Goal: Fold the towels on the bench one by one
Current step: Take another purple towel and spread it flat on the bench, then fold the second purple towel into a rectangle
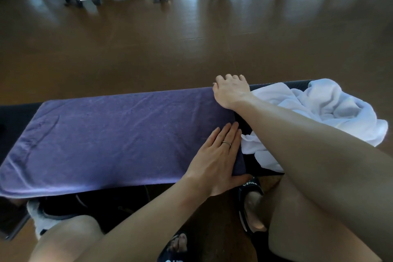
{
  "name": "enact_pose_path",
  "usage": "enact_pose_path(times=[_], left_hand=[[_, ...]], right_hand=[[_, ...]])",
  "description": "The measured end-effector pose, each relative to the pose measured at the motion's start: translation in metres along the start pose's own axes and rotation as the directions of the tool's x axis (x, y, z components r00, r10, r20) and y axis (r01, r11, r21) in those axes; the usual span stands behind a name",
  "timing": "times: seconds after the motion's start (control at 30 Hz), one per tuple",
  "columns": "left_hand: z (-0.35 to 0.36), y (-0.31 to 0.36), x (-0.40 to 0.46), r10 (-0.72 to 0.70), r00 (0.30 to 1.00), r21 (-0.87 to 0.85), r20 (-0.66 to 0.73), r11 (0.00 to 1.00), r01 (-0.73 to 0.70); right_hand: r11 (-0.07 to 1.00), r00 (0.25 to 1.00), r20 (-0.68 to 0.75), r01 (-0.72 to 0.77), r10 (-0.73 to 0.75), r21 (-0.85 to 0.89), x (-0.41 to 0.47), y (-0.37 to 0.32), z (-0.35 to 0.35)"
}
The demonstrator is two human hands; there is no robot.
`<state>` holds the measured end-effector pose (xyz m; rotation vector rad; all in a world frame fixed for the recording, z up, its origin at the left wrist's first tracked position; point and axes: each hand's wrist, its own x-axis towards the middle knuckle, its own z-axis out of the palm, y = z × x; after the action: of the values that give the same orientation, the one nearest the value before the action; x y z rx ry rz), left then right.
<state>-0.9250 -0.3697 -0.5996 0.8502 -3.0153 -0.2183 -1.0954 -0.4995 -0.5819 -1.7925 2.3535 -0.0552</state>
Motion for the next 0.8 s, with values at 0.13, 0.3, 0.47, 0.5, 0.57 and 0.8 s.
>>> enact_pose_path(times=[0.13,0.3,0.47,0.5,0.57,0.8], left_hand=[[-0.003,0.007,-0.003,-0.025,0.999,0.060,-0.025,0.998,0.027],[-0.006,0.017,-0.012,0.056,0.981,0.152,-0.188,0.988,-0.027],[-0.009,0.022,-0.020,0.206,0.967,0.170,-0.147,0.969,-0.180],[-0.009,0.023,-0.021,0.223,0.965,0.166,-0.138,0.966,-0.200],[-0.010,0.024,-0.023,0.232,0.962,0.162,-0.142,0.965,-0.208],[-0.052,0.003,-0.055,-0.130,0.919,-0.290,-0.373,0.957,0.017]], right_hand=[[0.995,0.996,-0.007,-0.093,0.093,0.035,-0.002,0.006,-0.005],[0.981,0.990,-0.122,-0.045,0.069,0.191,-0.002,0.012,-0.012],[0.953,0.988,-0.127,-0.048,0.090,0.299,-0.005,0.013,-0.016],[0.948,0.984,-0.151,-0.040,0.092,0.317,-0.006,0.012,-0.017],[0.929,0.973,-0.208,-0.012,0.096,0.371,-0.006,0.010,-0.020],[0.687,0.958,-0.249,0.086,0.142,0.722,-0.010,-0.019,-0.047]])
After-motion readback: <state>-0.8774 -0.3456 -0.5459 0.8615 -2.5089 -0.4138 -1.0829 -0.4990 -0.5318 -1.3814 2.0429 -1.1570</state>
